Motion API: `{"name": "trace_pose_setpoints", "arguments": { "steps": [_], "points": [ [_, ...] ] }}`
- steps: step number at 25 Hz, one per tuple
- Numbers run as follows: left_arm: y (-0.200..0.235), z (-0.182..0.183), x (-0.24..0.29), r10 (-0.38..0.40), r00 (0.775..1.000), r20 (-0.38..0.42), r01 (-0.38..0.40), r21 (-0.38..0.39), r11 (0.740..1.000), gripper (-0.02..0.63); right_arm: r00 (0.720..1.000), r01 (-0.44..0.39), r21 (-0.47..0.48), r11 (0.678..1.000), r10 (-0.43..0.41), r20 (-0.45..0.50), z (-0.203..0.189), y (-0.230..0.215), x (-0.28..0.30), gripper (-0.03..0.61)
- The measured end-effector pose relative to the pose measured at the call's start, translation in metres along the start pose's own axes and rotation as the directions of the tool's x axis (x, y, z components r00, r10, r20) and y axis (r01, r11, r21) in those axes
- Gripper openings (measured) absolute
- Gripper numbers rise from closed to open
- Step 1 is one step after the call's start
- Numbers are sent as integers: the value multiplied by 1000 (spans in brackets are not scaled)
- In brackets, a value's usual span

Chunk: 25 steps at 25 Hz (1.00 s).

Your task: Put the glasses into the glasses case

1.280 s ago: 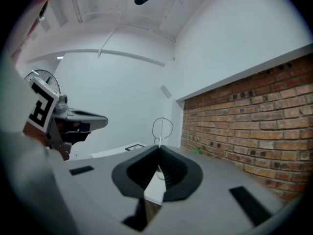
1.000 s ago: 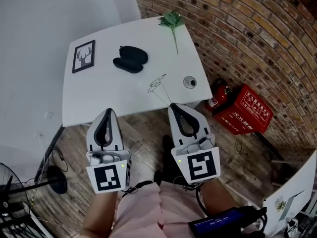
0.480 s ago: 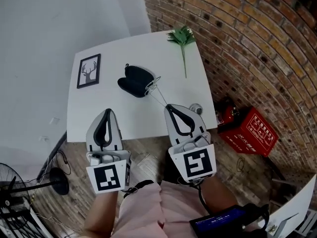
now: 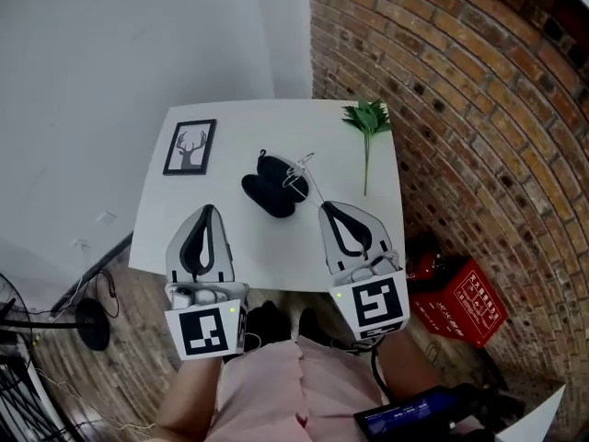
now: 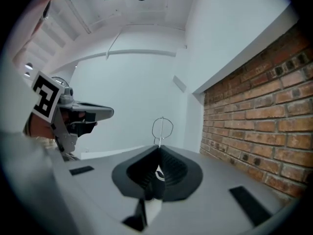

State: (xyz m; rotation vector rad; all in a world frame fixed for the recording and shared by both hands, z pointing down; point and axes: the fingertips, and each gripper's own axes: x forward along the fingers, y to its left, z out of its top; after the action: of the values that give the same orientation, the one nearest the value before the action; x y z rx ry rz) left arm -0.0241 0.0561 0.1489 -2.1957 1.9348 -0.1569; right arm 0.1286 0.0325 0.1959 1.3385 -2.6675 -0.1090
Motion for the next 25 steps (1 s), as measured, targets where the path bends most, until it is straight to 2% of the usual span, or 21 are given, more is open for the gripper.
{"name": "trace_pose_setpoints", "arguments": {
  "steps": [4, 14, 25],
  "points": [
    [9, -9, 3, 27, 999, -17, -27, -6, 1000, 0, 999, -37, 0, 999, 37, -22, -8, 5, 15, 13],
    [19, -48, 31, 3, 996, -90, -7, -39, 999, 0, 988, -82, 19, 996, 84, -126, -50, 14, 50, 13],
    [19, -92, 50, -16, 986, -166, 4, -75, 997, 2, 963, -127, 51, 991, 135, -233, -102, 21, 70, 14]
  ]
}}
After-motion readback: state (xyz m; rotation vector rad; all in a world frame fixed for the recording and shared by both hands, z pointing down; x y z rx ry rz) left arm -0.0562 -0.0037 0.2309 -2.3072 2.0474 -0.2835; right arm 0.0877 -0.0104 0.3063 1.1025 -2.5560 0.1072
